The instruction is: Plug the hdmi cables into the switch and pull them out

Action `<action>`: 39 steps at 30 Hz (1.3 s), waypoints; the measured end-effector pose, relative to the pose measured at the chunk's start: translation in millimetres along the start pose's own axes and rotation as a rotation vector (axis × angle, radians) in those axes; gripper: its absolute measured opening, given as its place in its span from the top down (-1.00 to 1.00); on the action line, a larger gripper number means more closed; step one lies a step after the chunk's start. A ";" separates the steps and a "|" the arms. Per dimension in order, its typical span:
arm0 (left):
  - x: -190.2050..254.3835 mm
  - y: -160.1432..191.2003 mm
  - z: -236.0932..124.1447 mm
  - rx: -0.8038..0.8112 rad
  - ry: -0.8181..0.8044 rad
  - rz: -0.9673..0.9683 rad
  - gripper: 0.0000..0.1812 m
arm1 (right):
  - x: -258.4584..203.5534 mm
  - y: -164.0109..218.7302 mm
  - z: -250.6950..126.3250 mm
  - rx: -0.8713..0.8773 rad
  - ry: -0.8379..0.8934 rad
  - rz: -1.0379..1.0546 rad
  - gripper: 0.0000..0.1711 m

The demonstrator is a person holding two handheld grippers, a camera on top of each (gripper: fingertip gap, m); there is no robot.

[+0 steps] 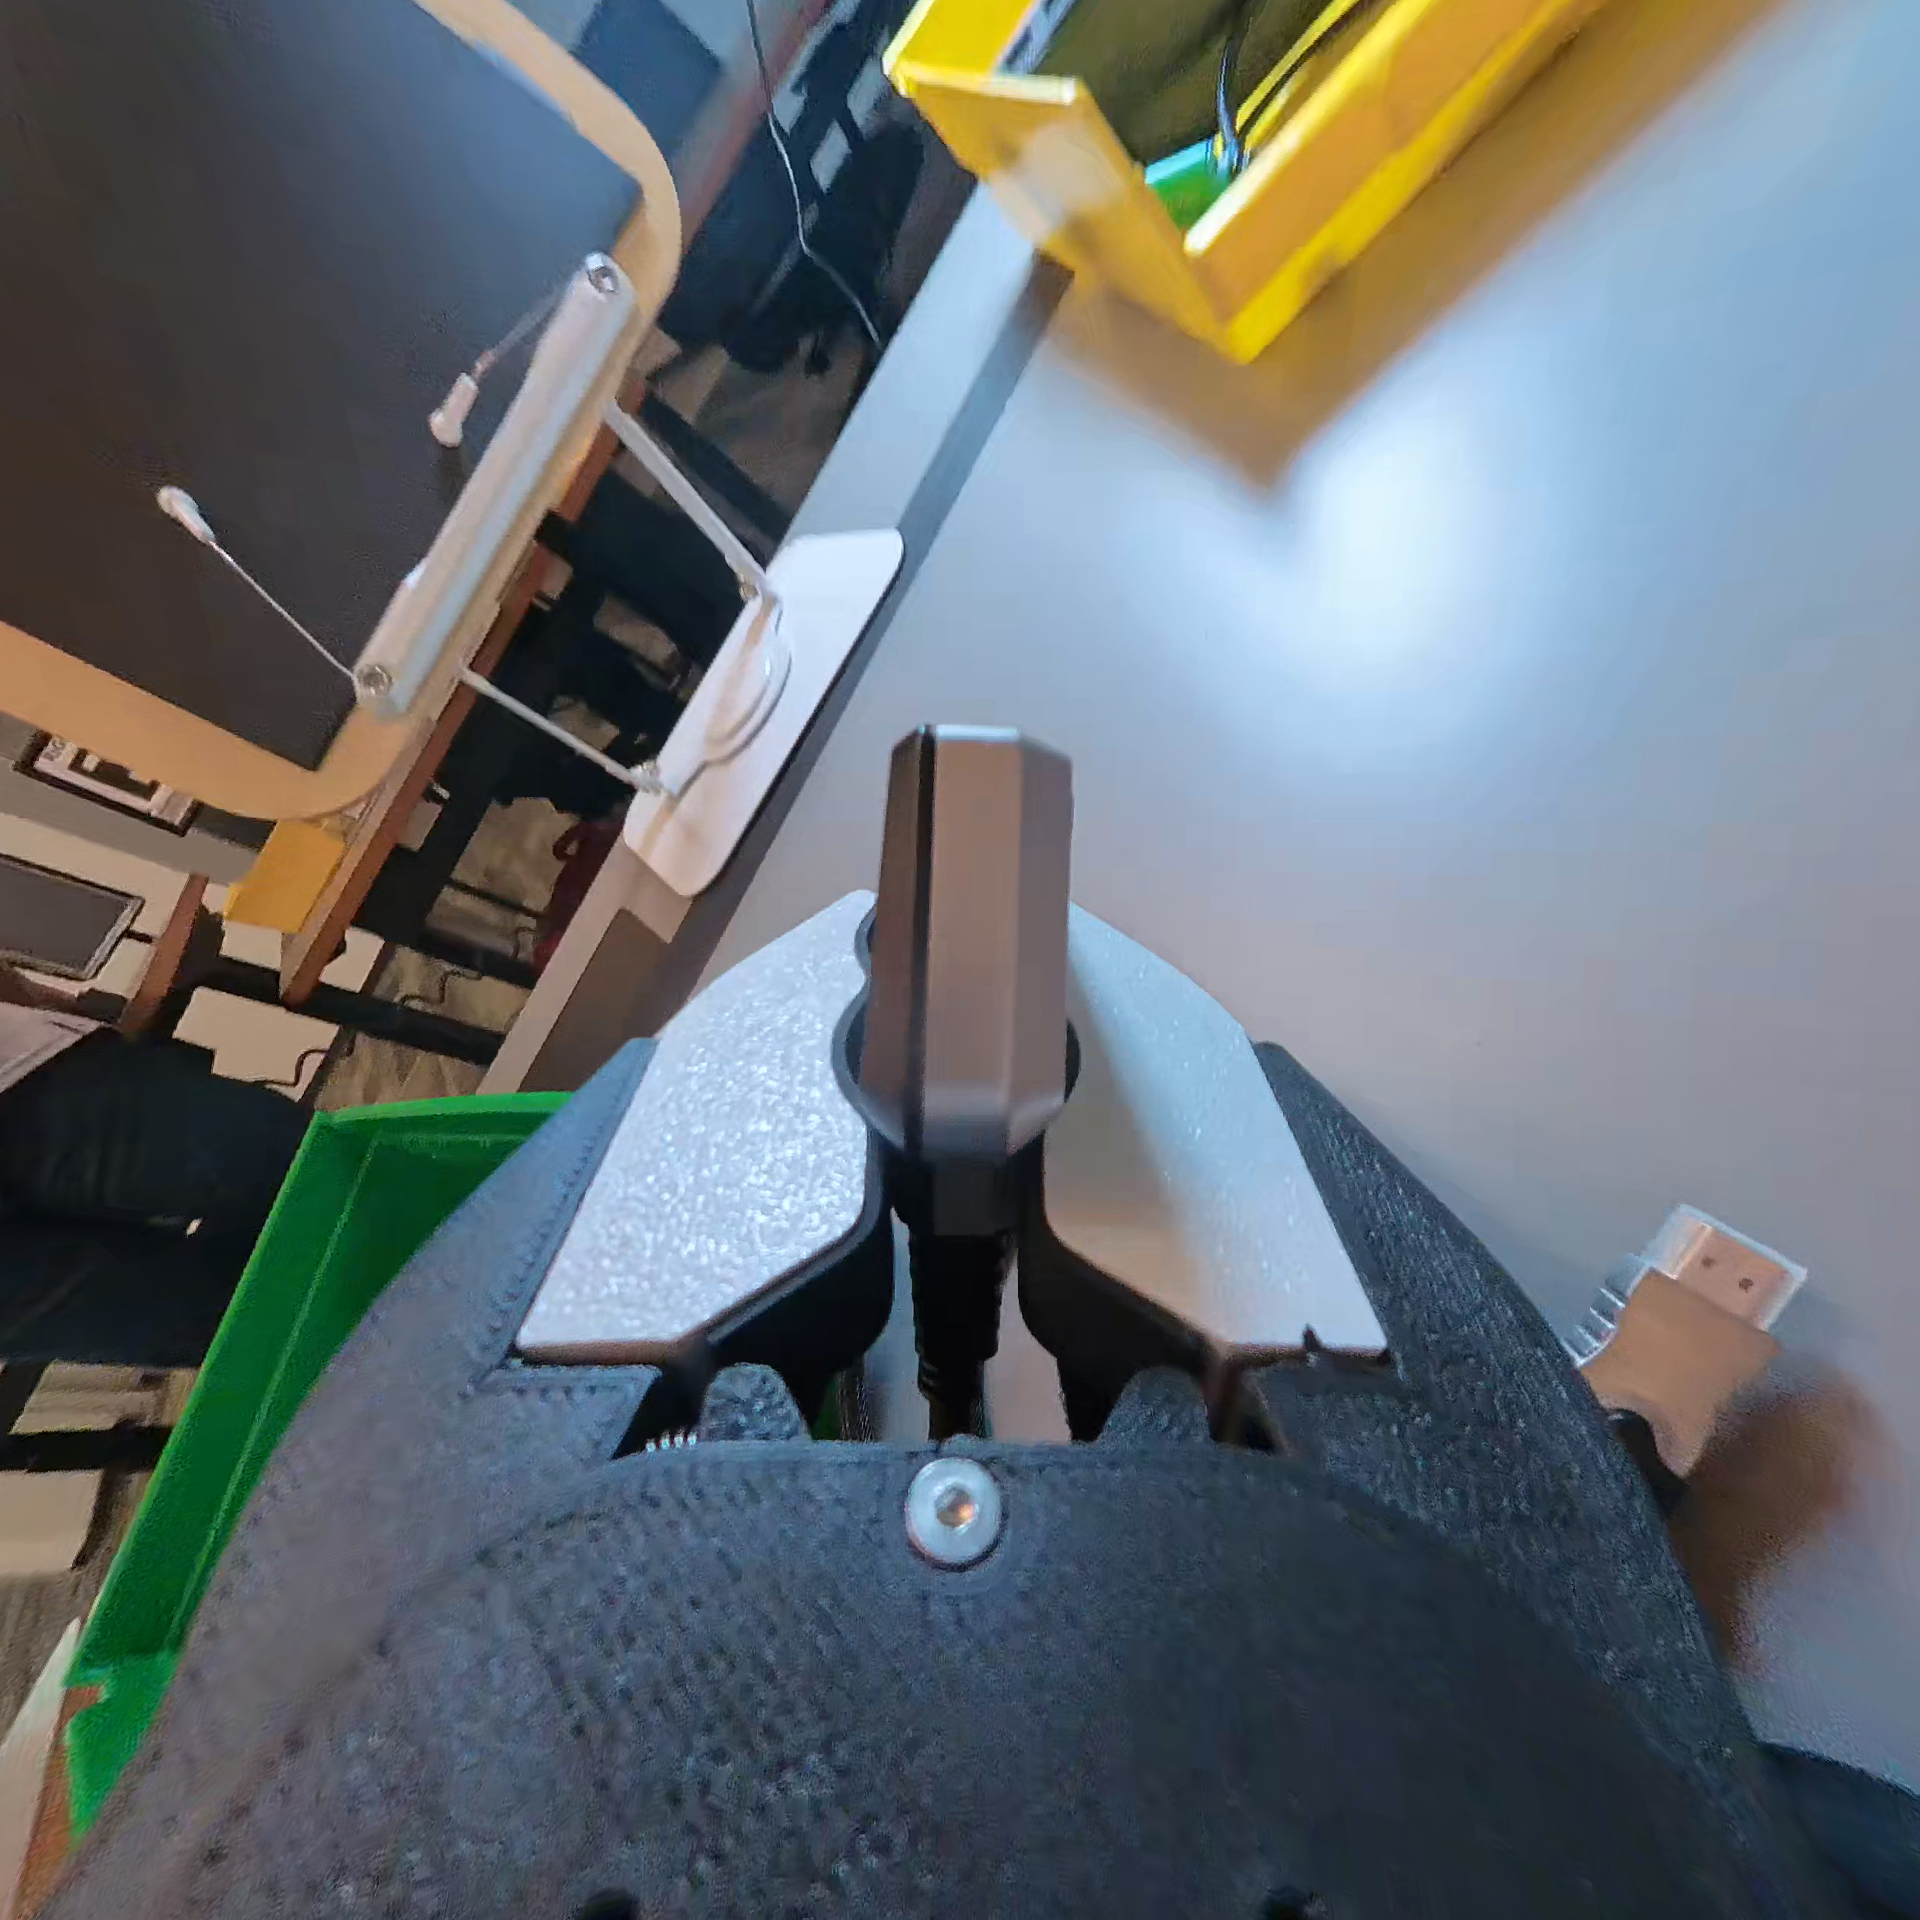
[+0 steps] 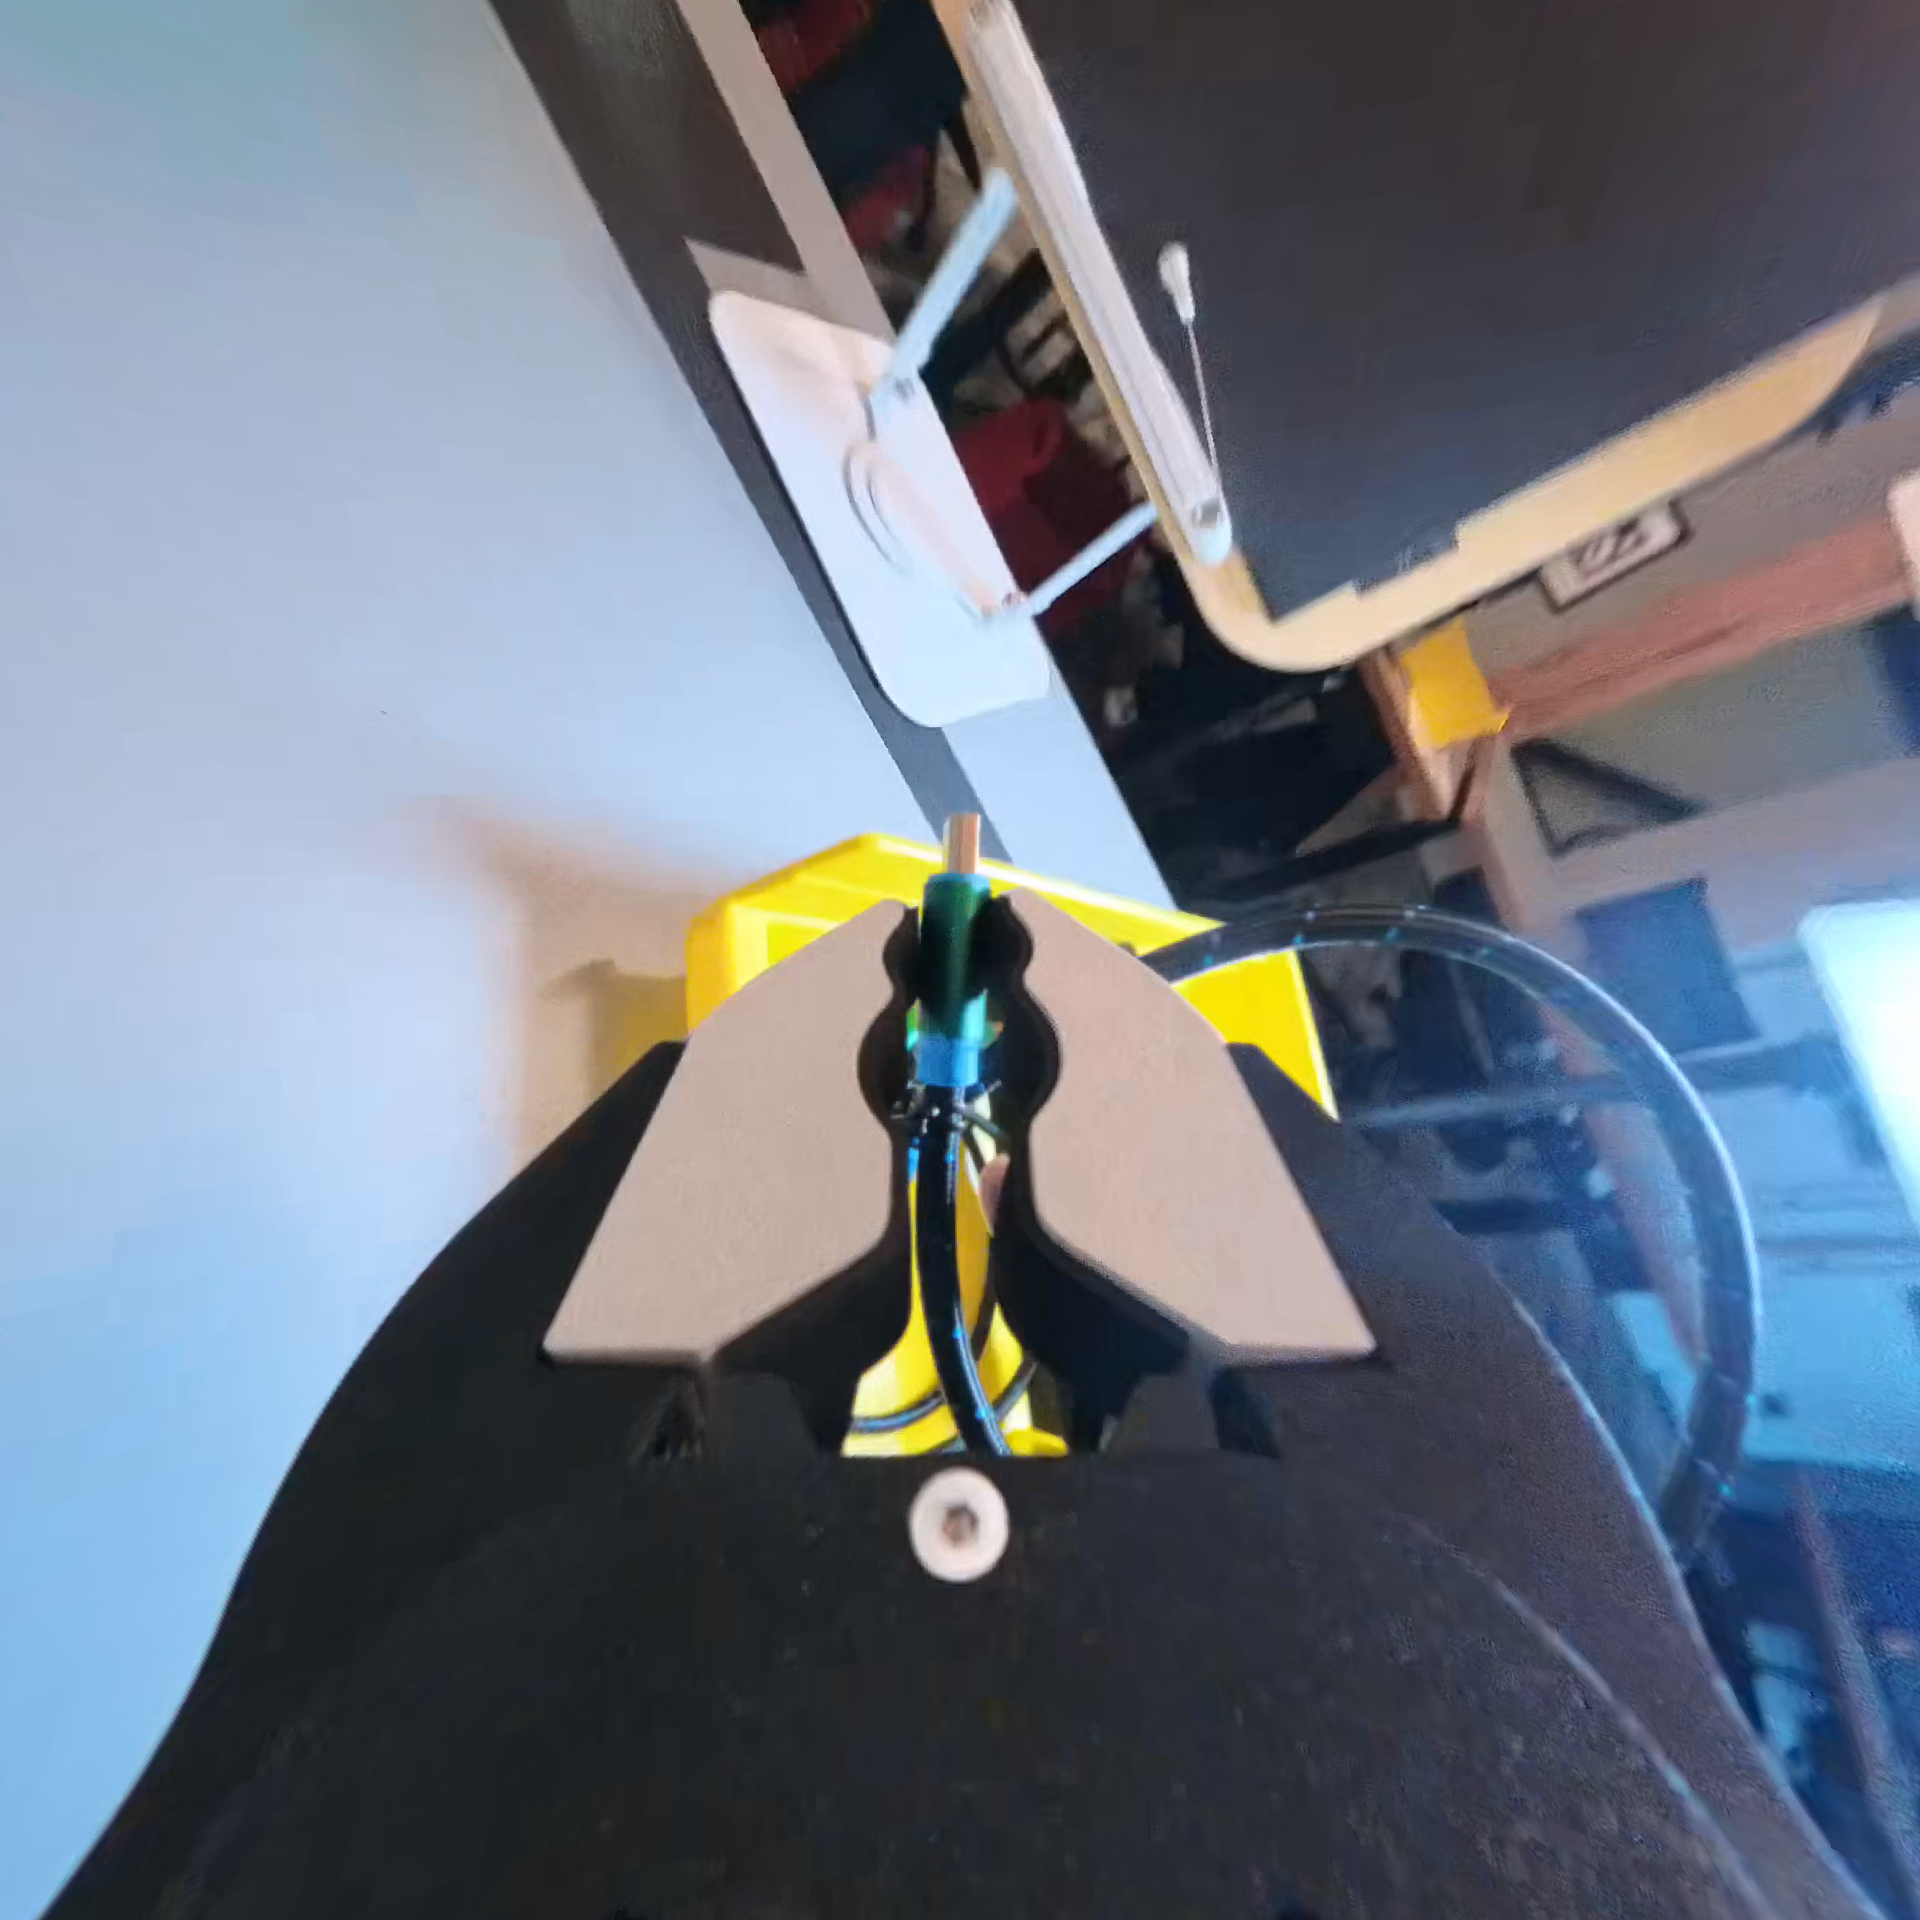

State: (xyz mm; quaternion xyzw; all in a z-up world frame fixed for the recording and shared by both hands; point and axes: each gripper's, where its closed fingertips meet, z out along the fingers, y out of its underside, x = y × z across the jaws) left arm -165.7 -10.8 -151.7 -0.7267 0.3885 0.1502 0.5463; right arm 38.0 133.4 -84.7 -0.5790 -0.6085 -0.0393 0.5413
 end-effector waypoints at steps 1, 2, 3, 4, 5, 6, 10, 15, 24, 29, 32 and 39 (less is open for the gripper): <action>0.5 -3.1 -0.9 0.021 -0.001 -0.008 0.73 | 5.4 19.8 7.0 -0.060 -0.013 0.084 0.86; 1.5 -4.9 -1.0 0.039 0.000 -0.010 0.73 | 9.6 41.3 17.5 -0.120 -0.011 0.159 0.84; 2.5 -5.3 -0.3 0.049 0.003 -0.014 0.73 | 11.9 60.8 28.4 -0.165 0.005 0.209 0.64; 3.8 -4.2 1.0 0.049 0.007 -0.019 0.73 | 10.2 76.2 35.7 -0.210 0.011 0.222 0.51; 5.0 -2.6 2.1 0.047 0.010 -0.020 0.73 | 7.5 81.7 39.6 -0.222 0.019 0.208 0.43; 6.2 -1.1 3.0 0.044 0.013 -0.016 0.73 | 6.0 75.3 39.4 -0.191 0.030 0.184 0.41; 5.7 -4.3 2.1 0.066 0.007 -0.020 0.73 | 3.2 14.1 19.5 0.047 0.022 0.175 0.43; -8.6 -36.1 -17.5 0.247 -0.007 -0.135 0.73 | -33.1 -60.5 -18.9 0.387 -0.149 0.159 0.44; 26.6 -108.7 -69.9 0.710 0.415 -0.412 0.74 | -161.2 -153.9 -58.6 0.733 -0.742 0.303 0.38; 53.4 -113.8 -74.7 0.718 0.540 -0.348 0.74 | -185.8 -156.4 -81.0 0.768 -0.870 0.205 0.58; 55.0 -116.9 -77.9 0.748 0.563 -0.371 0.74 | -184.4 -156.6 -84.3 0.790 -0.929 0.250 0.59; 54.8 -115.4 -79.4 0.764 0.572 -0.388 0.74 | -183.6 -158.6 -88.5 0.823 -1.054 0.366 0.54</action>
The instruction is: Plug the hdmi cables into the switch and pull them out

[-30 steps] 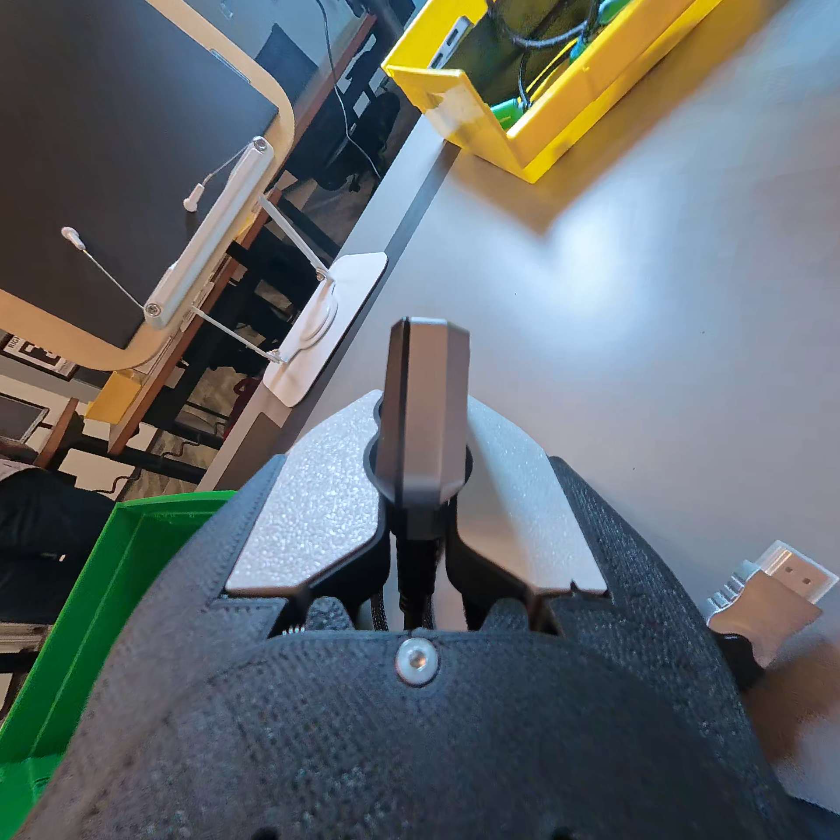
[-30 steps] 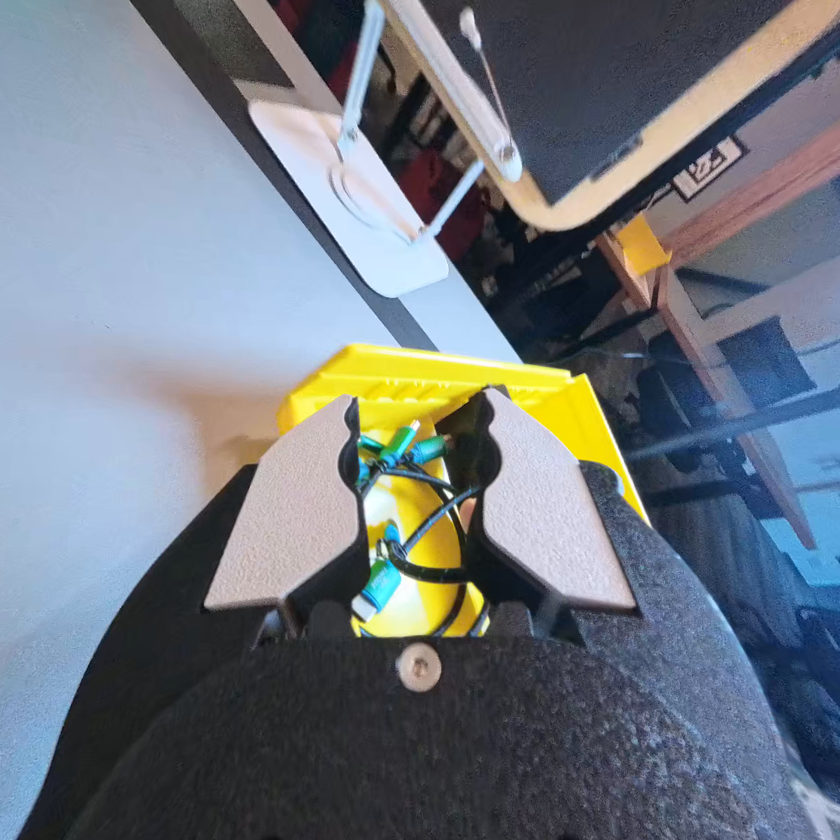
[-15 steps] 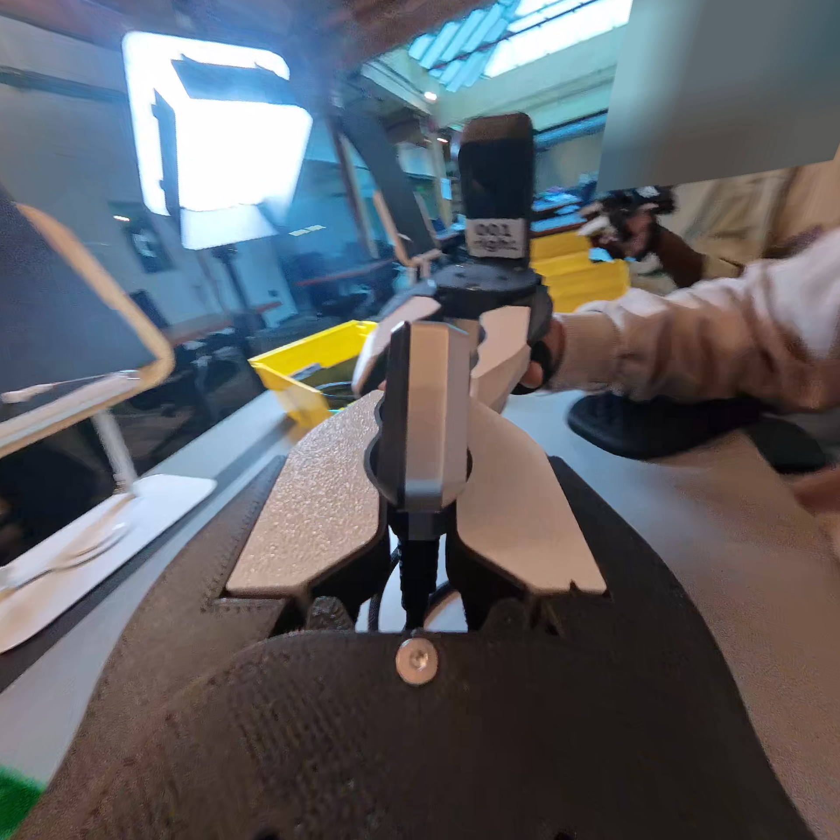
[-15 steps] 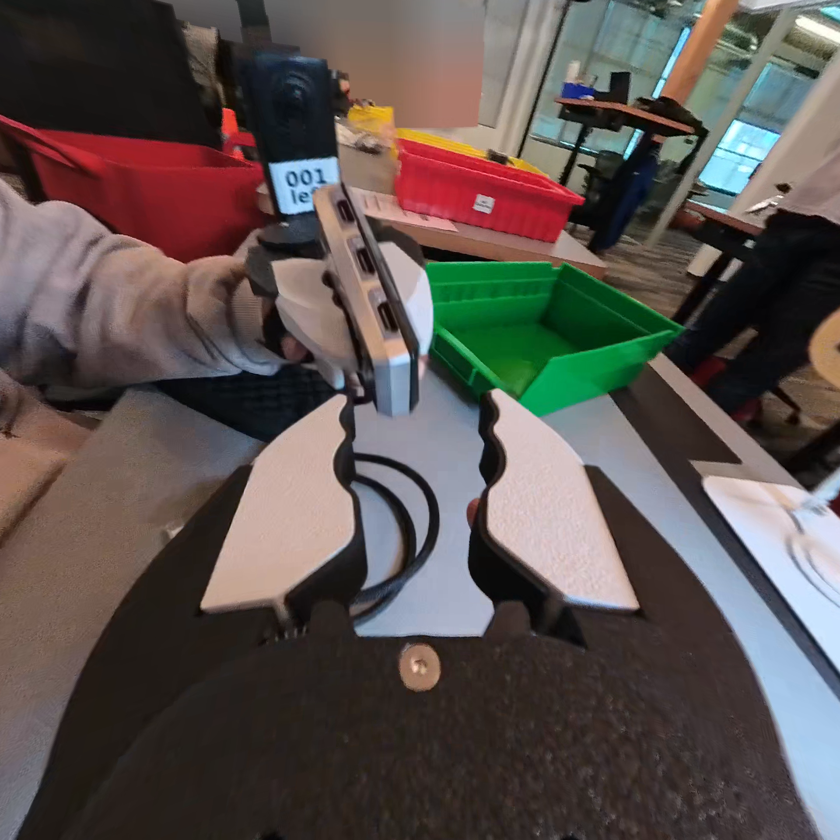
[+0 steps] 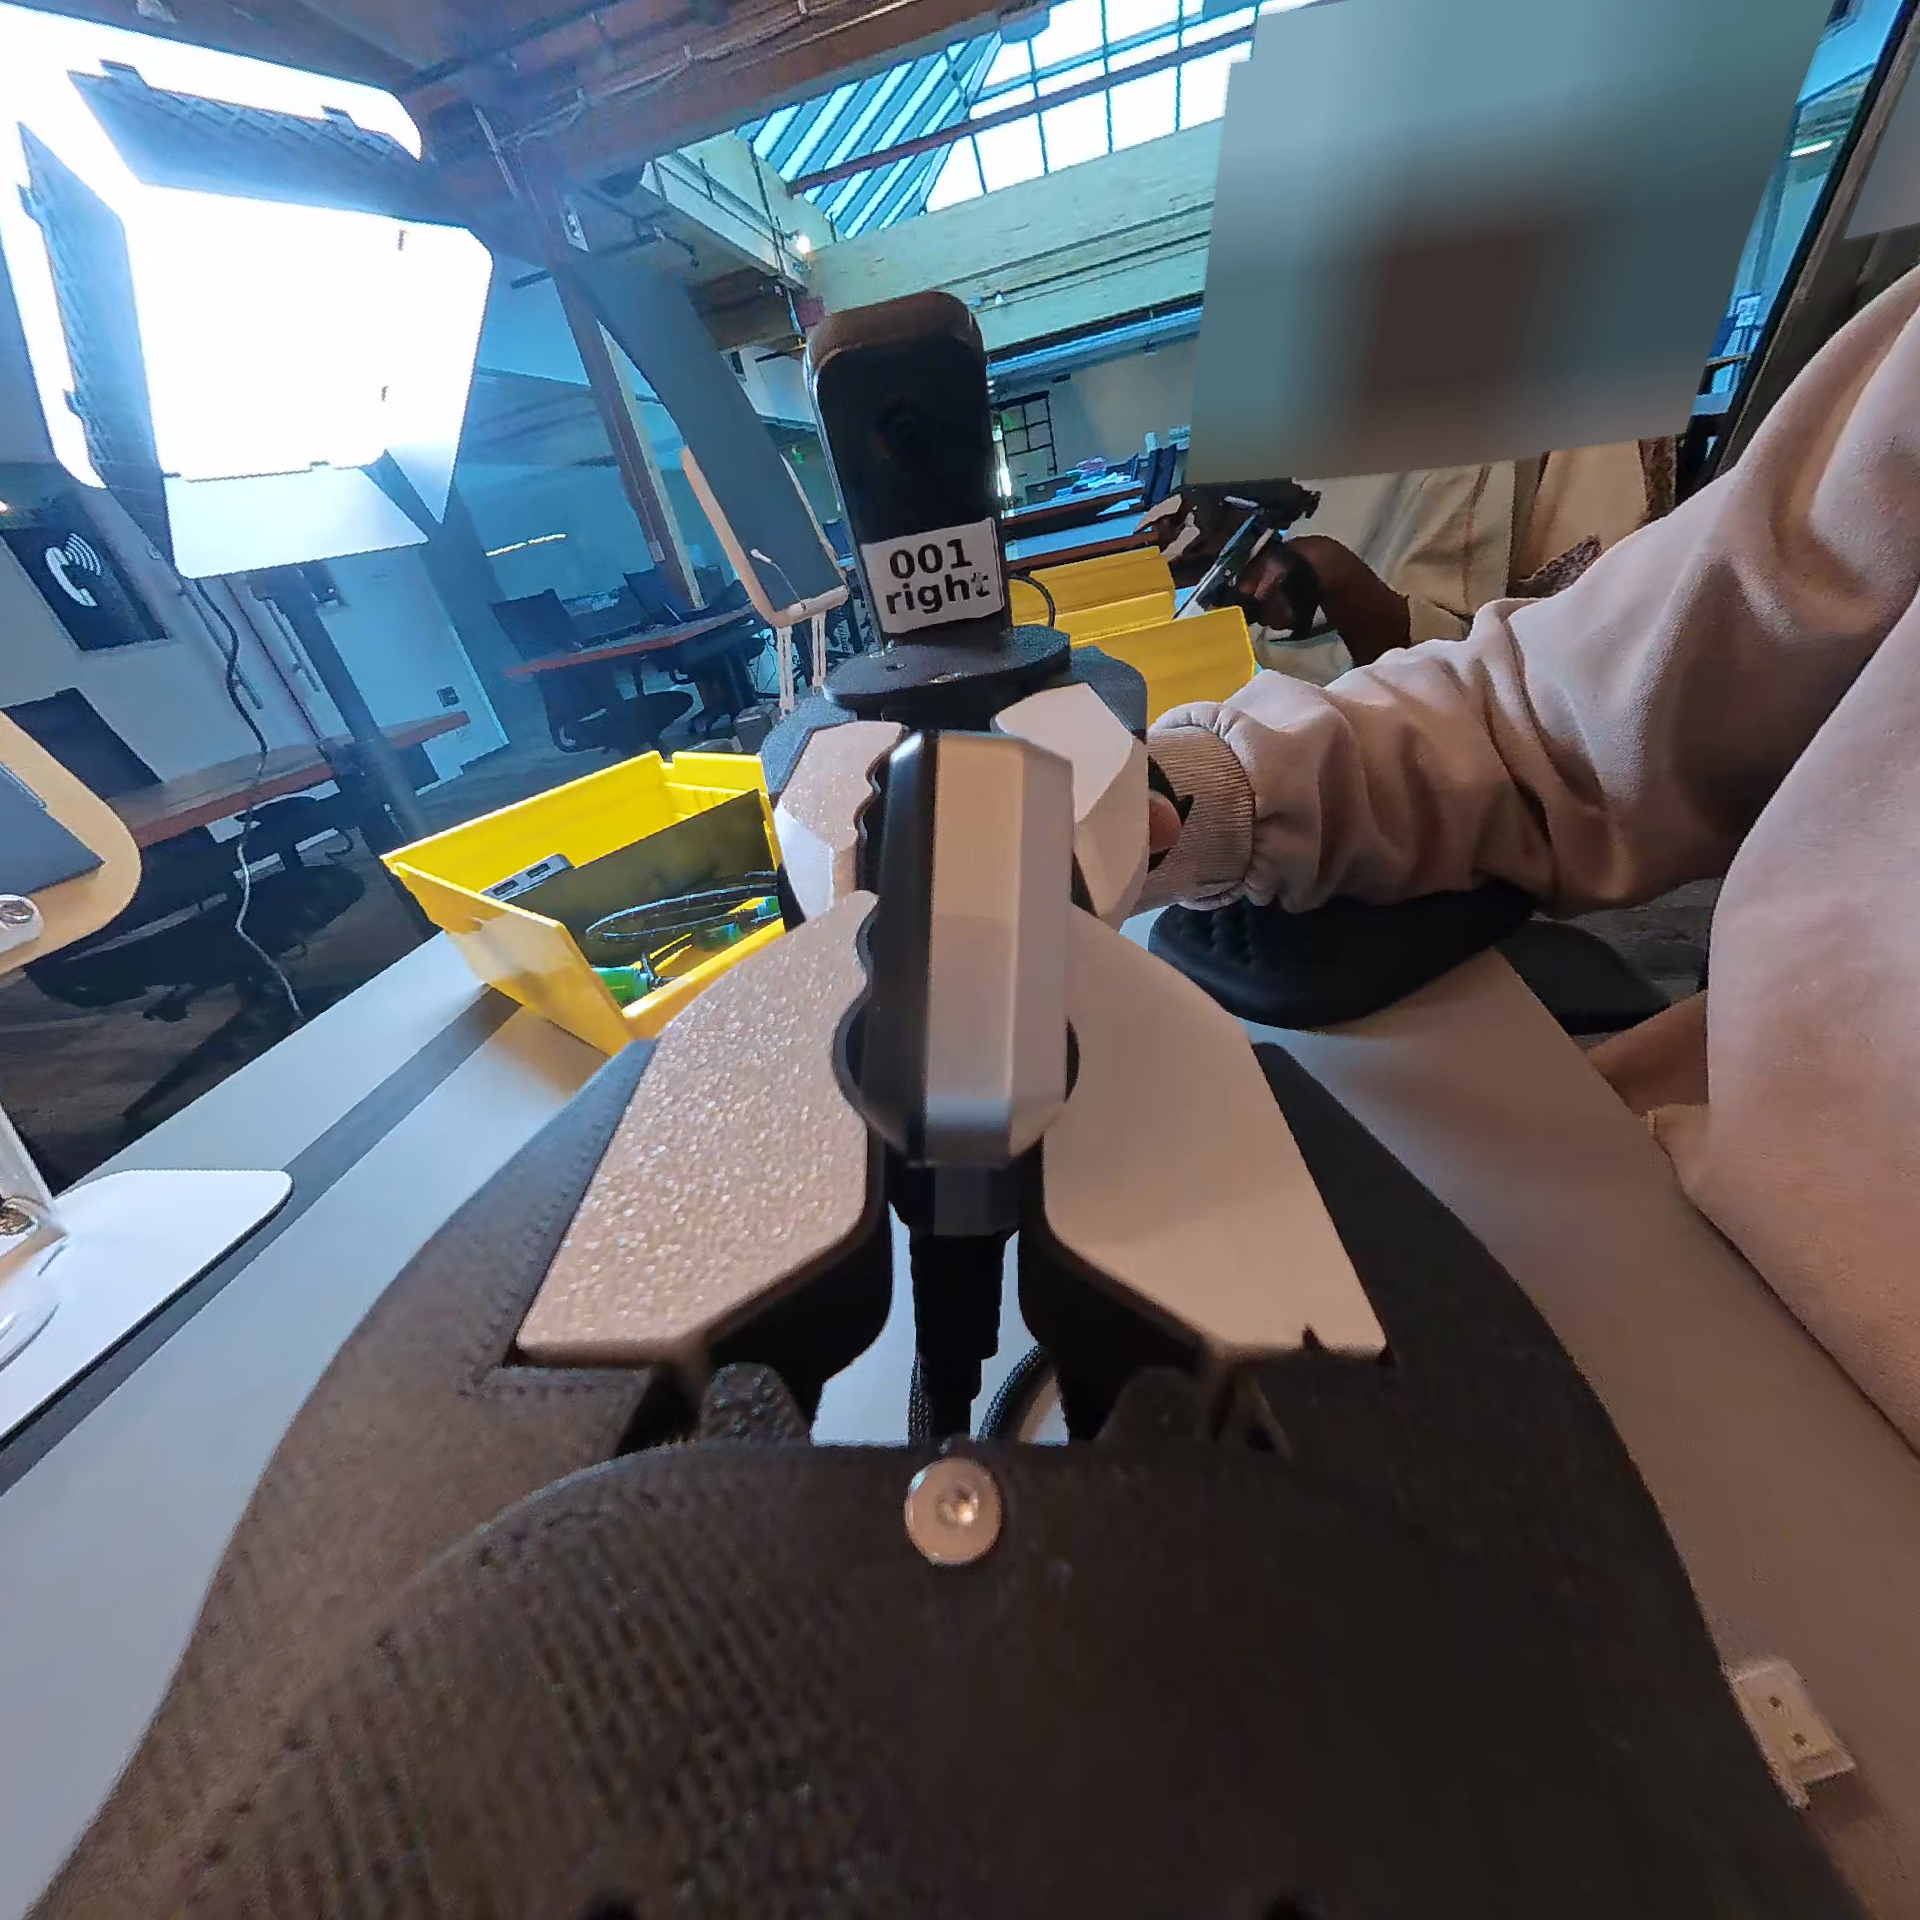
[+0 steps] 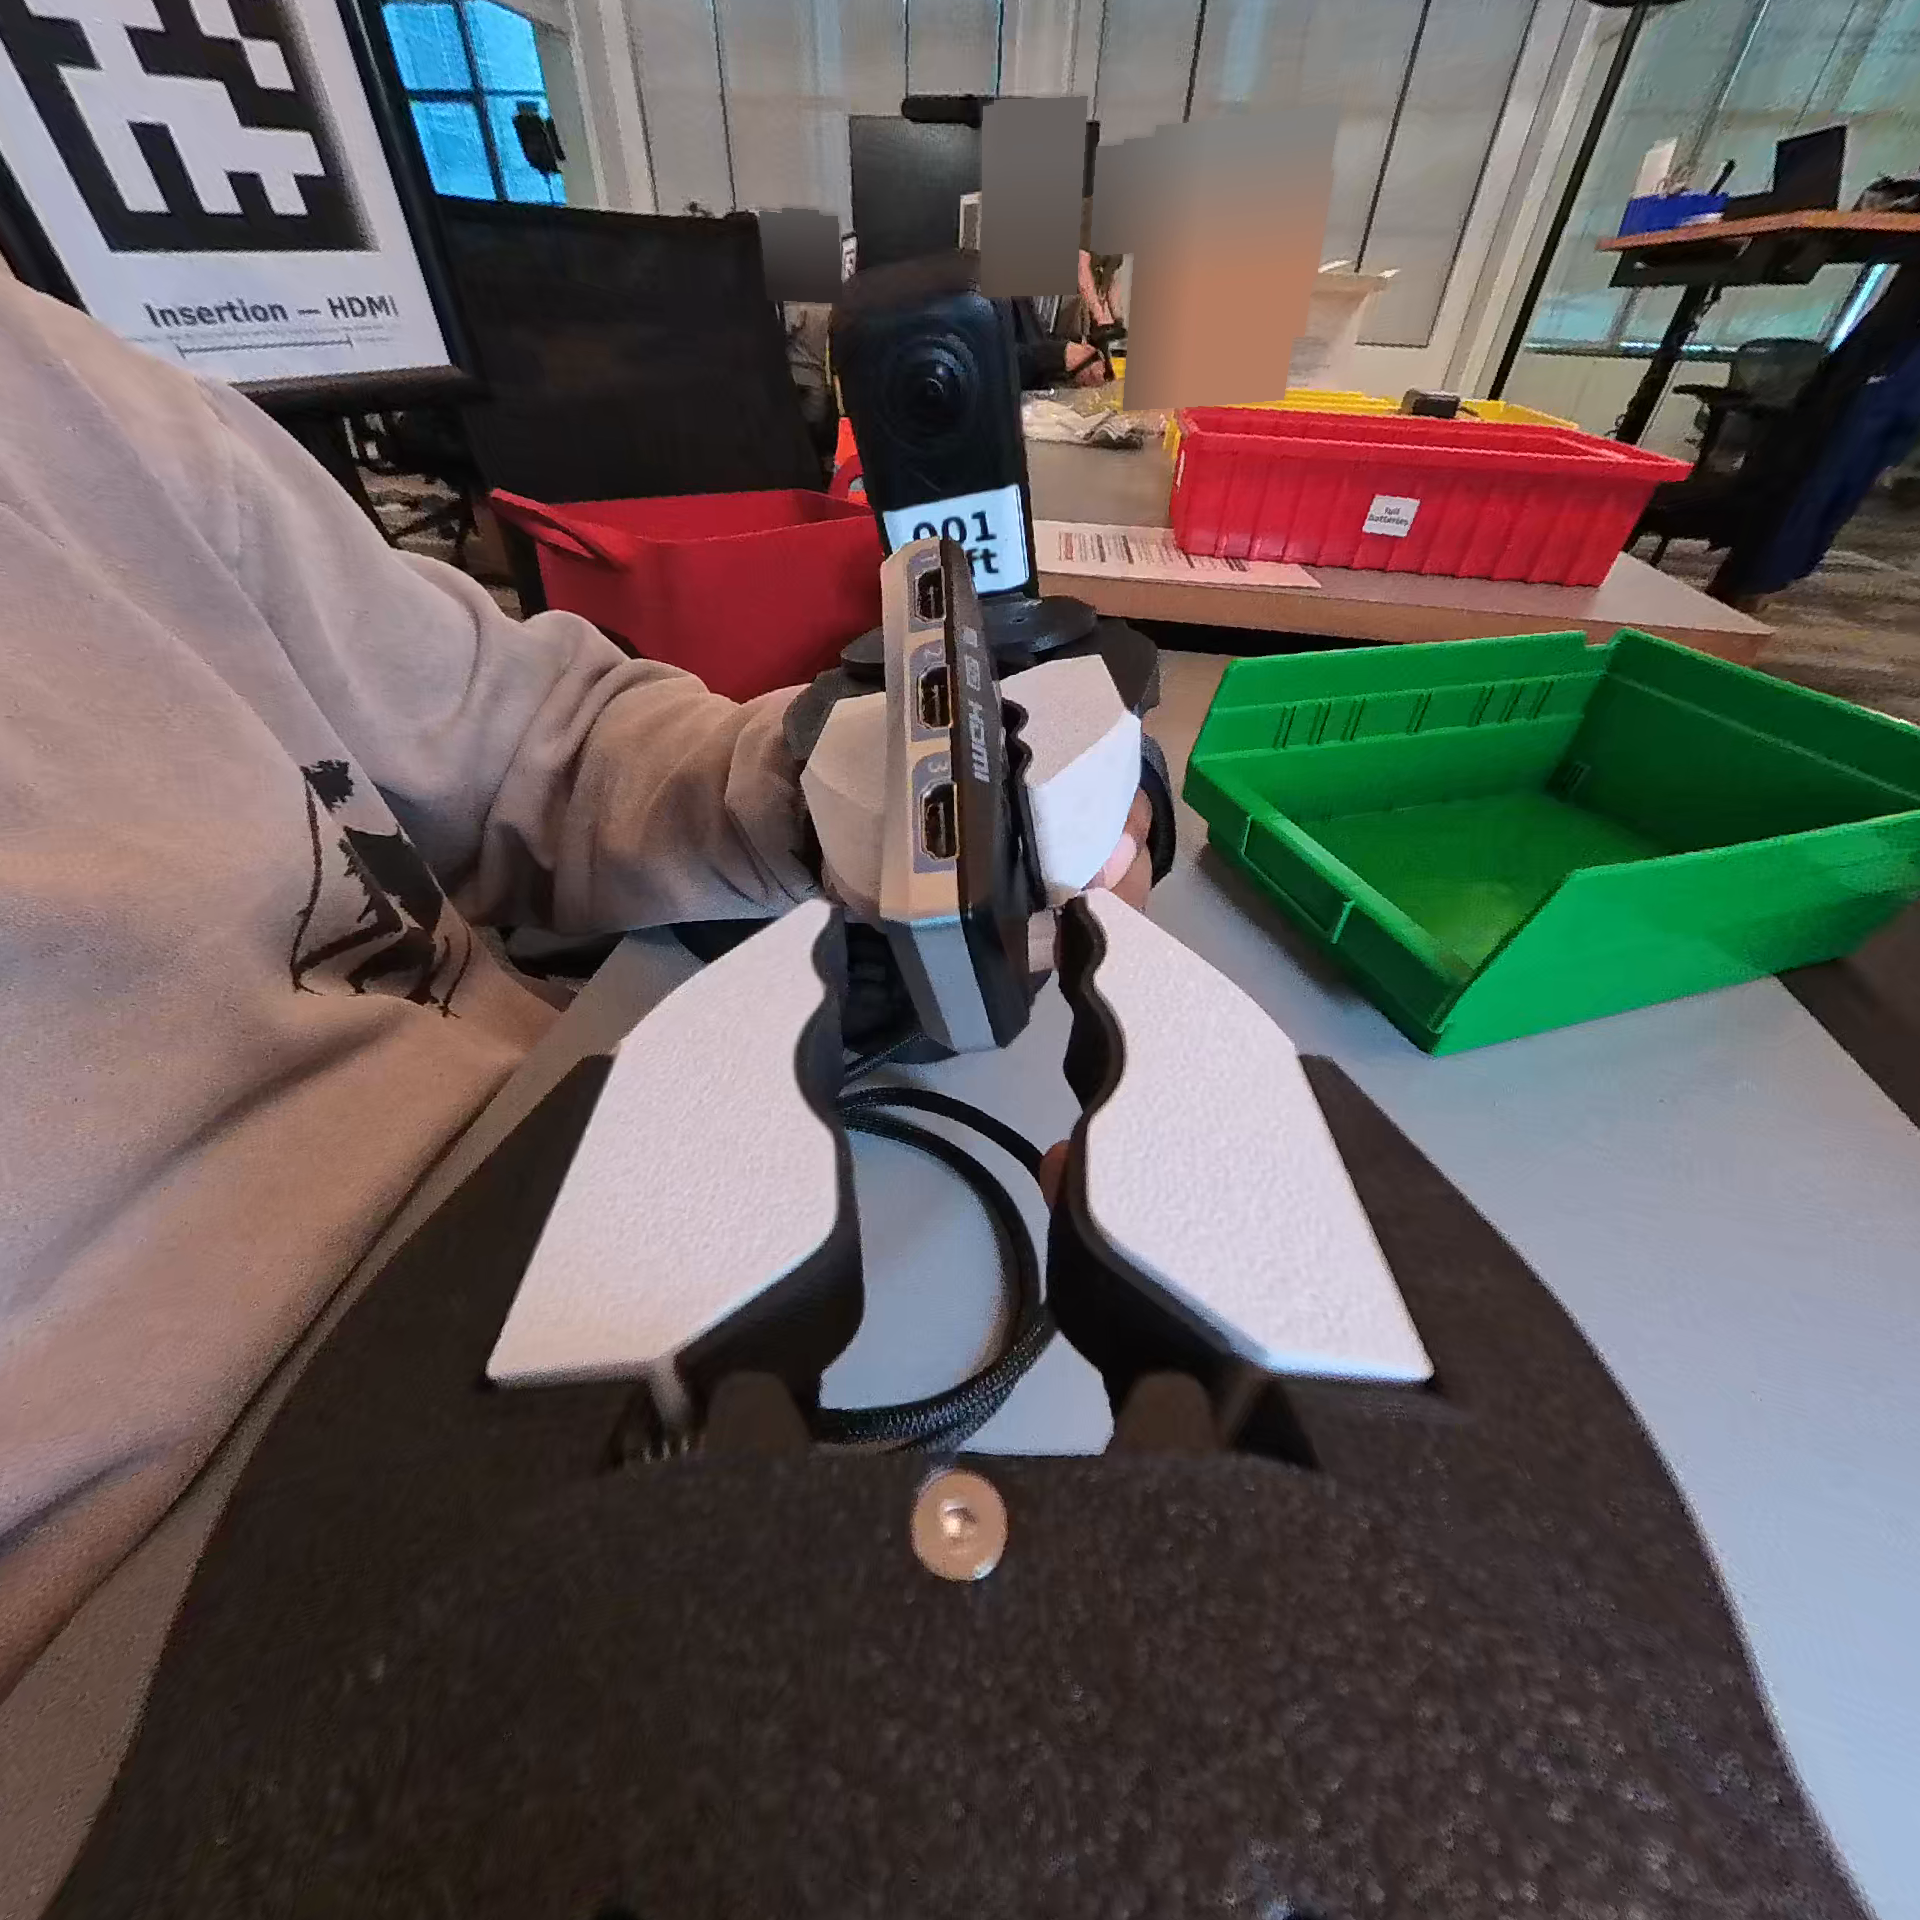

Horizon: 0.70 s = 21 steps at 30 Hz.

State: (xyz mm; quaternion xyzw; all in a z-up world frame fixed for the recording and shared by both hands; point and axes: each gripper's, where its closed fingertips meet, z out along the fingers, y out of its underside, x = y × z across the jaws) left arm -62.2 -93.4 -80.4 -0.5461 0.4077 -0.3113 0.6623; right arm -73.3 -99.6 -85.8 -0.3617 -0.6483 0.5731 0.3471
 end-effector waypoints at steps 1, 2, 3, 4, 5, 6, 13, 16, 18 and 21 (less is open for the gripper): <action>-0.6 1.2 -0.1 -0.007 -0.003 0.002 0.74 | 1.1 -0.3 -0.6 0.005 0.008 -0.006 0.55; -0.4 1.6 -0.3 -0.010 -0.002 0.007 0.74 | 1.6 -0.5 -1.2 0.006 0.012 -0.012 0.58; 0.5 1.3 -0.5 -0.009 0.003 0.006 0.74 | 1.6 -0.7 -1.6 0.010 0.010 -0.014 0.60; 1.1 0.8 -0.6 -0.008 0.005 0.005 0.74 | 1.4 -0.7 -1.8 0.015 0.006 -0.014 0.61; 1.0 1.2 -0.7 -0.012 0.003 0.008 0.74 | 1.2 -0.1 -1.8 0.015 0.004 -0.015 0.63; 1.4 1.4 -0.9 -0.012 0.006 0.008 0.74 | 0.3 0.0 -1.9 0.019 -0.002 -0.019 0.64; 3.0 -2.2 -1.1 0.008 0.014 -0.014 0.72 | -0.1 -7.7 -5.7 0.057 0.026 -0.094 0.78; 3.6 -3.0 -0.1 0.008 0.008 -0.001 0.72 | -2.1 -16.2 -10.4 0.051 0.040 -0.138 0.78; 0.5 -2.1 -0.9 0.005 -0.009 0.002 0.73 | -1.7 -26.8 -19.9 0.069 0.055 -0.159 0.79; -10.3 -0.5 -4.9 0.017 -0.049 -0.017 0.72 | 5.8 -47.1 -43.7 0.070 0.129 -0.221 0.78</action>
